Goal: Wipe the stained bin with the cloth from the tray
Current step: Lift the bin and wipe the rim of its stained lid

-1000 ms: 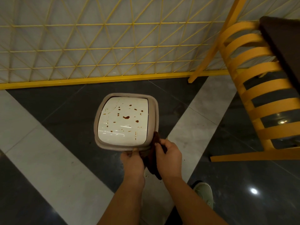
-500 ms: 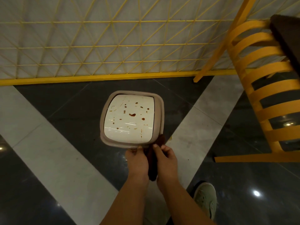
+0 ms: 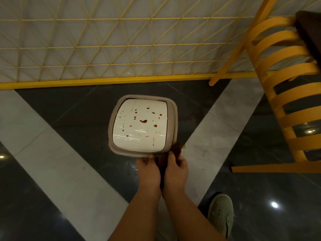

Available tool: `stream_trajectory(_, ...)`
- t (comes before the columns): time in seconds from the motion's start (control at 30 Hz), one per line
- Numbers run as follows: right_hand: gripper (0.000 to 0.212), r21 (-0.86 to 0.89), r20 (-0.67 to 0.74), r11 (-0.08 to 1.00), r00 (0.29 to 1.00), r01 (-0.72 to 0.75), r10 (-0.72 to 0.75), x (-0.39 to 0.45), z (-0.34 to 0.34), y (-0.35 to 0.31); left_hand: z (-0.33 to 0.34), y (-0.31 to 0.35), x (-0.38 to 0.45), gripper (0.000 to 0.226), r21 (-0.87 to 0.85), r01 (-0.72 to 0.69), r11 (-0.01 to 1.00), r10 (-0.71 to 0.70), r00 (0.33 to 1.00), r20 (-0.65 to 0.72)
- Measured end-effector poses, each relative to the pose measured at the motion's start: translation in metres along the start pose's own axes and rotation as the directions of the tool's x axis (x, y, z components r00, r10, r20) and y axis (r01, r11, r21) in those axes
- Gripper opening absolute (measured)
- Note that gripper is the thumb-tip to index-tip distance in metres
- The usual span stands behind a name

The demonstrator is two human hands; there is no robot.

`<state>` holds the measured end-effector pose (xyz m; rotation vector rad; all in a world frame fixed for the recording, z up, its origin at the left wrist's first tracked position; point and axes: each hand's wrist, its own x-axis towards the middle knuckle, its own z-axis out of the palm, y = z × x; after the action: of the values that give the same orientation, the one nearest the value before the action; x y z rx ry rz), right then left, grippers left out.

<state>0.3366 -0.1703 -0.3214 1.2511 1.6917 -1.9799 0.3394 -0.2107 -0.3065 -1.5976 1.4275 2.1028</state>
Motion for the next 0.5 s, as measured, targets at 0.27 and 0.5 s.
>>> stream_trajectory(0.27,0.020,0.026,0.038,0.999,0.999,-0.024,0.023,-0.012,0.003,0.002,-0.005,0.003,0.000,0.028,0.049,-0.004,0.999,0.003,1.000,0.020)
stream_trajectory(0.5,0.019,-0.008,0.084,0.997,0.994,-0.072,0.073,-0.001,0.001,0.004,-0.005,0.004,-0.002,0.022,0.011,0.038,0.999,-0.038,0.999,0.016)
